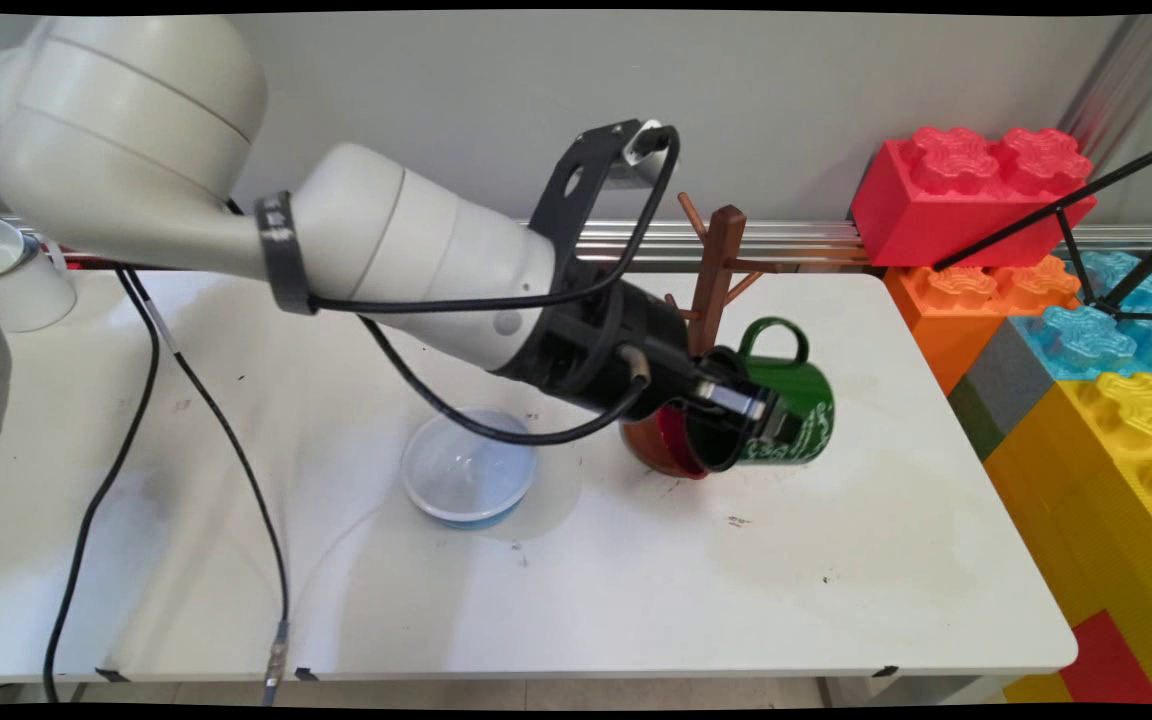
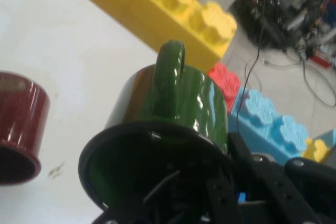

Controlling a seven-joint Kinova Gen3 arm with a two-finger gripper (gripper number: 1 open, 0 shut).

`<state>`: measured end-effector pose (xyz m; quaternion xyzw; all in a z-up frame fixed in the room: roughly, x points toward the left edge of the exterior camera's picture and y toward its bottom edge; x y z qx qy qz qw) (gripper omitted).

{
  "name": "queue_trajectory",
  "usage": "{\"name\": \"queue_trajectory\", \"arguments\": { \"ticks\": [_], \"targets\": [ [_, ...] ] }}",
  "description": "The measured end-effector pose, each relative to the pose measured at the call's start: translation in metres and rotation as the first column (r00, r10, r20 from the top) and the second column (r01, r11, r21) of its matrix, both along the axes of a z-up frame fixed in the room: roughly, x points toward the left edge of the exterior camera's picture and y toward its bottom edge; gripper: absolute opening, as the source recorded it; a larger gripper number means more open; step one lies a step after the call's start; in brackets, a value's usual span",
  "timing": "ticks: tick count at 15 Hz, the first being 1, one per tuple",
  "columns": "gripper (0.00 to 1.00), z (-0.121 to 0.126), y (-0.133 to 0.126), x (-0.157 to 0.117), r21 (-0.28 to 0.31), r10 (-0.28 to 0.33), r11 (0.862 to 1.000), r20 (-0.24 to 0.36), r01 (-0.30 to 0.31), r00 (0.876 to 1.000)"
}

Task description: Place the picked object on the table

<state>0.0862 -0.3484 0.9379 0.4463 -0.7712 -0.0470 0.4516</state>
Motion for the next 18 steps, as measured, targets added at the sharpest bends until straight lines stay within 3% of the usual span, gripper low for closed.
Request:
{"name": "queue_trajectory", "arguments": {
  "ticks": [6,11,14,17,18],
  "targets": [
    [0.0,0.007,0.003,0.015,0.033,-0.088,0.996,0.138,0.084,0.987],
    [0.0,0.005,0.002,0.025,0.06,-0.142,0.99,0.252,0.131,0.957],
    [0.0,0.005,-0.004,0.031,0.068,-0.176,0.984,0.344,0.162,0.922],
    [0.0,0.008,-0.016,0.041,0.064,-0.193,0.981,0.442,0.184,0.876],
    [0.0,0.009,-0.022,0.046,0.06,-0.196,0.98,0.482,0.191,0.854]
  ]
}}
